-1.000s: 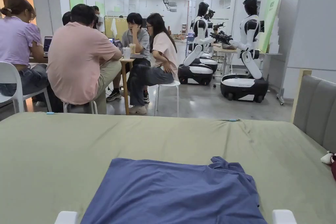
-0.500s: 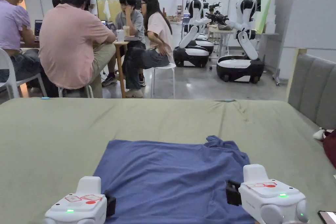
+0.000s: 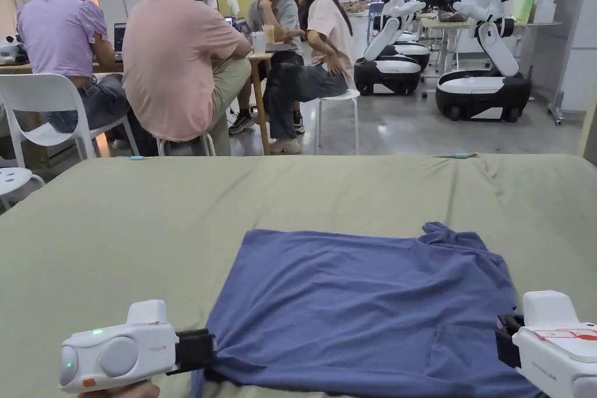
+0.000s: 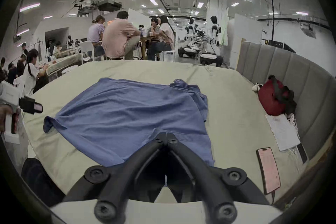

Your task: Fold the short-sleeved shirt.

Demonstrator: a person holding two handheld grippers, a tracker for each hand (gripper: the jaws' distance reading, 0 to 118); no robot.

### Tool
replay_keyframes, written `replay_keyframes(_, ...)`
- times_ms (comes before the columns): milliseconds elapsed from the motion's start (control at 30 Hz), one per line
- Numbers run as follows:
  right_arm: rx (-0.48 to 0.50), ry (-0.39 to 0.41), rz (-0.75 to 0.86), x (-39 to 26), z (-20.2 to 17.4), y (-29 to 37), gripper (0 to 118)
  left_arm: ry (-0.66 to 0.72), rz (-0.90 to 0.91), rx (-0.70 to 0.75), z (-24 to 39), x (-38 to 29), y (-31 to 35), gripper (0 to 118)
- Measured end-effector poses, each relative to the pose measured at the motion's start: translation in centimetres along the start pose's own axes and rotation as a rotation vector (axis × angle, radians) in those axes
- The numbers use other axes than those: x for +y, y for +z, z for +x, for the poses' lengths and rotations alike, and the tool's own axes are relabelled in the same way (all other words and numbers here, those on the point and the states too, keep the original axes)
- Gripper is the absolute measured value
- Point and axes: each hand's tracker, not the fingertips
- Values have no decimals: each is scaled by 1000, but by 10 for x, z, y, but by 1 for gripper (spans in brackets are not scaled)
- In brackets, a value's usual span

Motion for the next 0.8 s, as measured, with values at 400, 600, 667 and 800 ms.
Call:
replay_keyframes(400,-106,-41,-33,-29,61,5,19,-86,-36,42,20,-31,-32,1)
replay_keyframes(600,-36,-72,-116,-56,66,-23,109,-118,13,78,26,-26,-17,1)
replay_keyframes(667,6,-95,-176,-65,65,-36,65,-112,12,79,27,-27,-16,1)
replay_keyframes(800,1,-111,-171,-76,66,-40,4,-118,10,88,25,-25,-16,0)
